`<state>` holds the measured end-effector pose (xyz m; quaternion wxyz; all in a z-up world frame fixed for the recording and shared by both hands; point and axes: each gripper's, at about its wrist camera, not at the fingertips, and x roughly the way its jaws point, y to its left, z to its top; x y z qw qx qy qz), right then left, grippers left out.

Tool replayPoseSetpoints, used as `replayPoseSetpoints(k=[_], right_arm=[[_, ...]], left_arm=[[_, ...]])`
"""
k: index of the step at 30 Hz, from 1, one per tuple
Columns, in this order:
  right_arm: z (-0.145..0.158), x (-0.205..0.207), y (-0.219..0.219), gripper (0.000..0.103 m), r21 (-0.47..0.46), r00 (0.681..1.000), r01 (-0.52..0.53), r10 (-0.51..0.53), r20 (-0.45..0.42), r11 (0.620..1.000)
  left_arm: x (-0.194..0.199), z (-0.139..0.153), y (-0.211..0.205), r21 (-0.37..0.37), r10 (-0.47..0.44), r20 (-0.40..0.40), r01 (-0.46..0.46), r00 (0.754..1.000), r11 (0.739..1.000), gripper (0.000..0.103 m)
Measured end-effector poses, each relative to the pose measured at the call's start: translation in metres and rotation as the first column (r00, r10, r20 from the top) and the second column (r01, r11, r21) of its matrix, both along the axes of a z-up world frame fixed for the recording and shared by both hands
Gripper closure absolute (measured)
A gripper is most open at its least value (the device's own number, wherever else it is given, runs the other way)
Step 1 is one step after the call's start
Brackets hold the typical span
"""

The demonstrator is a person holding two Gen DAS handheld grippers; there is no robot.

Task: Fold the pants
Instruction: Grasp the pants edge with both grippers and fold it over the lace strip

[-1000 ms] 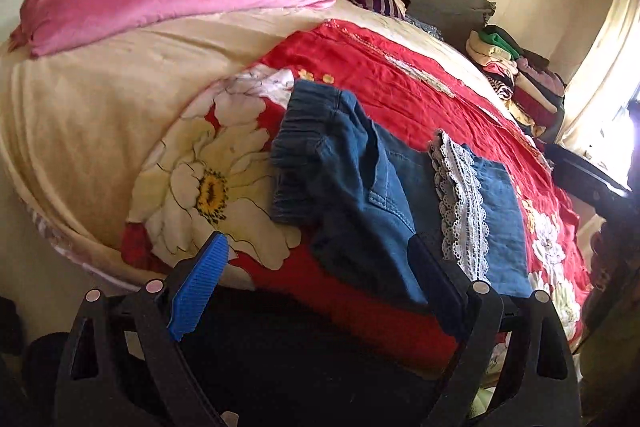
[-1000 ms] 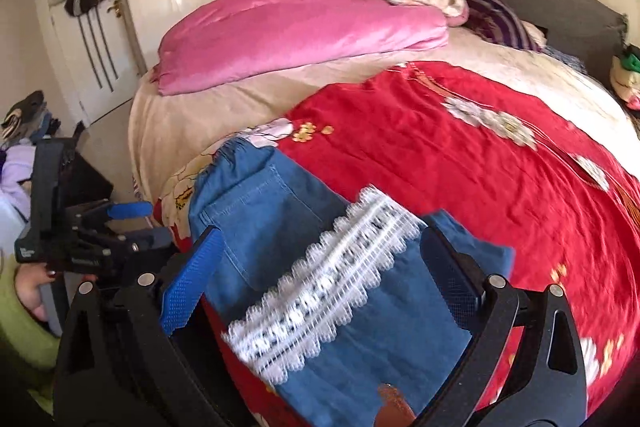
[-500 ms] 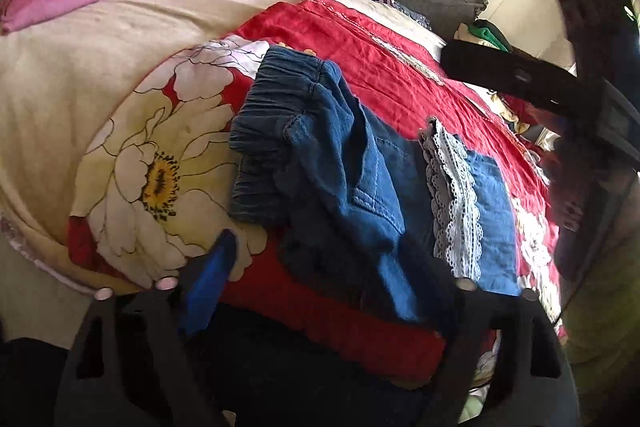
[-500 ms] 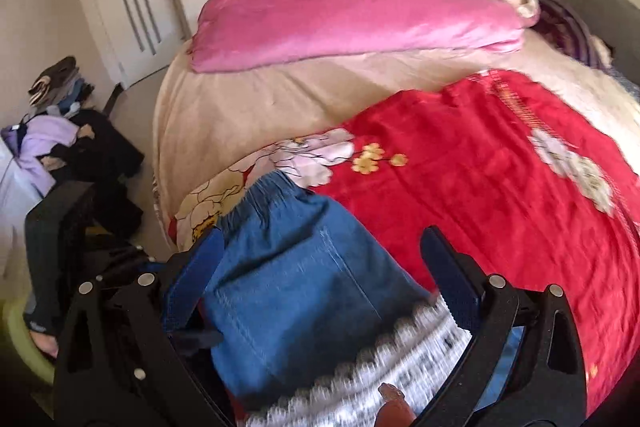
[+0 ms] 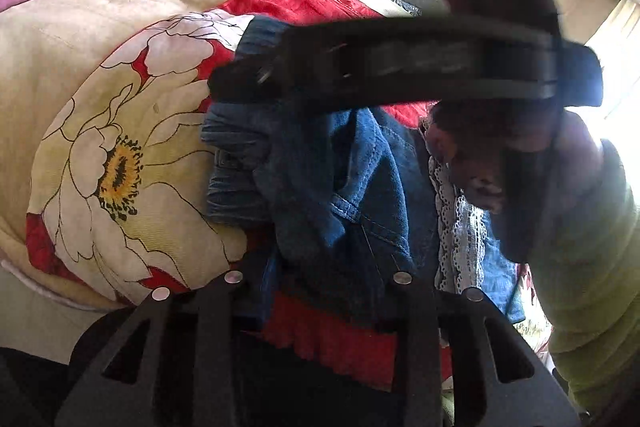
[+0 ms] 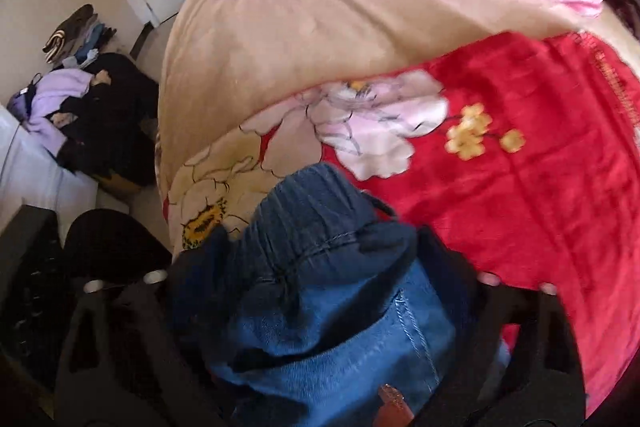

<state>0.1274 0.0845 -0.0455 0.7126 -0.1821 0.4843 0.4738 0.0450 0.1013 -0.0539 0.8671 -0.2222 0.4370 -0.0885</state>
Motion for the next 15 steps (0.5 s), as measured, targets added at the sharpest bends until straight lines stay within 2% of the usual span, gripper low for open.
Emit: replayPoseSetpoints(k=[2, 3, 4, 5, 8, 11, 14, 15], right_arm=[[-0.002, 0.001, -0.006, 0.05, 0.038, 1.0, -0.004, 0.005, -0.029, 0.999], [0.001, 0.002, -0.011, 0.054, 0.059, 0.999, 0.006, -0.004, -0.04, 0.998], [0.006, 0.003, -0.019, 0.063, 0.091, 0.998, 0.014, -0.009, -0.055, 0.996], [0.01, 0.003, -0.026, 0.069, 0.113, 0.998, 0.019, -0.012, -0.058, 0.993], [0.034, -0.002, -0.061, 0.071, 0.226, 0.997, 0.041, -0.023, -0.078, 0.973], [0.053, -0.007, -0.092, 0.071, 0.31, 0.996, 0.057, -0.034, -0.079, 0.949], [0.067, -0.012, -0.12, 0.071, 0.367, 0.996, 0.075, -0.051, -0.074, 0.927], [0.071, -0.015, -0.128, 0.071, 0.381, 0.996, 0.079, -0.056, -0.072, 0.921]], left_arm=[[-0.001, 0.0, 0.001, -0.01, -0.002, 0.007, 0.002, 1.0, 1.0, 0.067], [-0.002, 0.001, 0.001, -0.017, -0.006, 0.013, 0.006, 1.0, 1.0, 0.059], [-0.005, 0.003, 0.001, -0.035, -0.014, 0.028, 0.015, 1.0, 0.999, 0.052], [-0.006, 0.005, 0.001, -0.06, -0.021, 0.044, 0.023, 0.999, 0.998, 0.039], [-0.009, 0.009, -0.002, -0.047, -0.017, 0.044, 0.019, 0.999, 0.999, 0.025], [-0.009, 0.012, -0.002, -0.072, -0.016, 0.052, 0.02, 0.999, 0.997, 0.025], [-0.004, 0.02, -0.012, -0.085, -0.051, 0.075, 0.057, 0.996, 0.995, 0.012], [-0.002, 0.023, -0.017, -0.089, -0.064, 0.081, 0.071, 0.995, 0.994, 0.012]])
